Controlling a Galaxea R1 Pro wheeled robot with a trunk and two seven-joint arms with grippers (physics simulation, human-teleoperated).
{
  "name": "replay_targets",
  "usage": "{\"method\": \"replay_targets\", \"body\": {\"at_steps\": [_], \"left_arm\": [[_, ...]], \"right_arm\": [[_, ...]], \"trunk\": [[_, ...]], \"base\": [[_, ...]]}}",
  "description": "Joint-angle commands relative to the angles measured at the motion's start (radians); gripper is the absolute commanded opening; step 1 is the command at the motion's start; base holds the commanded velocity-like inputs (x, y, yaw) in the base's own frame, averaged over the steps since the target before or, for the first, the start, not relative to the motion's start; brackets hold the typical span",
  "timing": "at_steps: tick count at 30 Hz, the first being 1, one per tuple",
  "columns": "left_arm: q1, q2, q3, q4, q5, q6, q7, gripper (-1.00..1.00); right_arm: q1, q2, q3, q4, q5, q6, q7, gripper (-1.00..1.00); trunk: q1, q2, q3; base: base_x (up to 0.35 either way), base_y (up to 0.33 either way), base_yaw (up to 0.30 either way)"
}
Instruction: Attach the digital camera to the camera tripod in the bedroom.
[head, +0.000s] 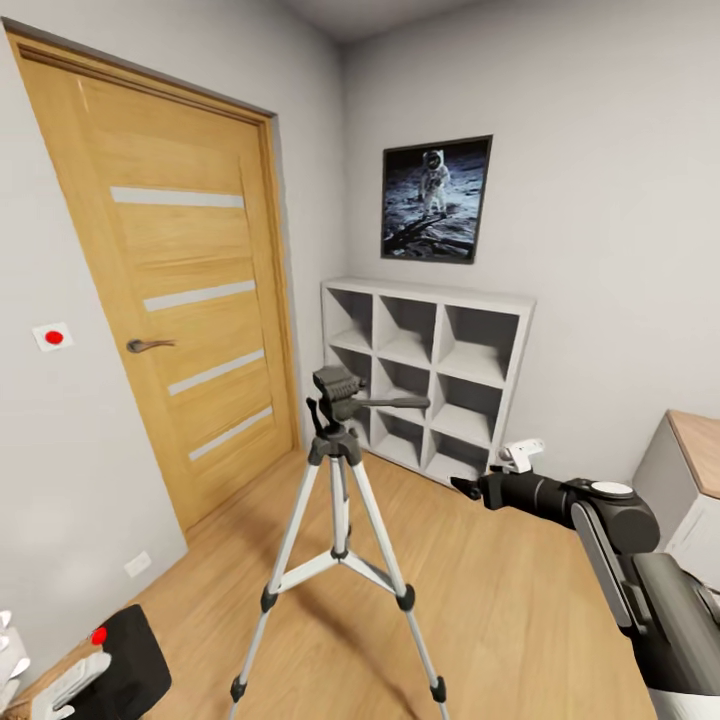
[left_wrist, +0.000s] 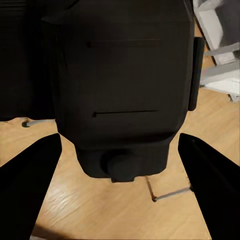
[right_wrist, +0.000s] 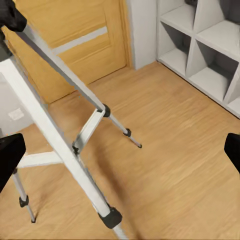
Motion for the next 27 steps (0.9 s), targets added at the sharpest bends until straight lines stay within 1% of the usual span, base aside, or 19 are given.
{"method": "replay_targets", "body": {"at_steps": [1,7,12,17,21,27], "left_arm": [[0.0,-0.008,0.03,-0.001,0.006,0.005,-0.003,-1.0],[0.001,-0.024,0.092,-0.002,0.003,0.003,-0.005,-1.0],[0.001,-0.027,0.1,-0.004,0.004,0.003,-0.007,-1.0],[0.001,-0.029,0.104,-0.006,0.002,0.003,-0.008,-1.0],[0.001,-0.03,0.106,-0.006,0.001,0.002,-0.005,-1.0],[0.011,-0.028,0.114,-0.01,0.001,0.002,-0.005,-1.0]], "right_arm": [[0.0,0.0,-0.001,-0.001,-0.005,0.007,0.0,1.0],[0.004,0.001,0.0,0.0,-0.006,0.007,0.002,1.0],[0.005,0.0,0.0,0.001,-0.006,0.007,0.002,1.0],[0.006,0.0,0.0,0.001,-0.006,0.008,0.002,1.0],[0.008,0.0,0.001,0.001,-0.006,0.008,0.002,1.0],[0.01,-0.002,0.026,0.001,-0.006,0.007,0.002,1.0]], "trunk": [[0.001,-0.002,-0.002],[0.001,-0.002,-0.002],[0.001,-0.002,-0.002],[0.001,-0.002,-0.002],[0.001,-0.002,-0.002],[0.001,-0.002,-0.002]], "base": [[0.308,-0.173,0.268],[0.288,-0.196,0.206],[0.148,-0.118,0.054],[0.057,-0.088,0.021],[0.017,-0.233,0.006],[0.005,-0.291,0.002]]}}
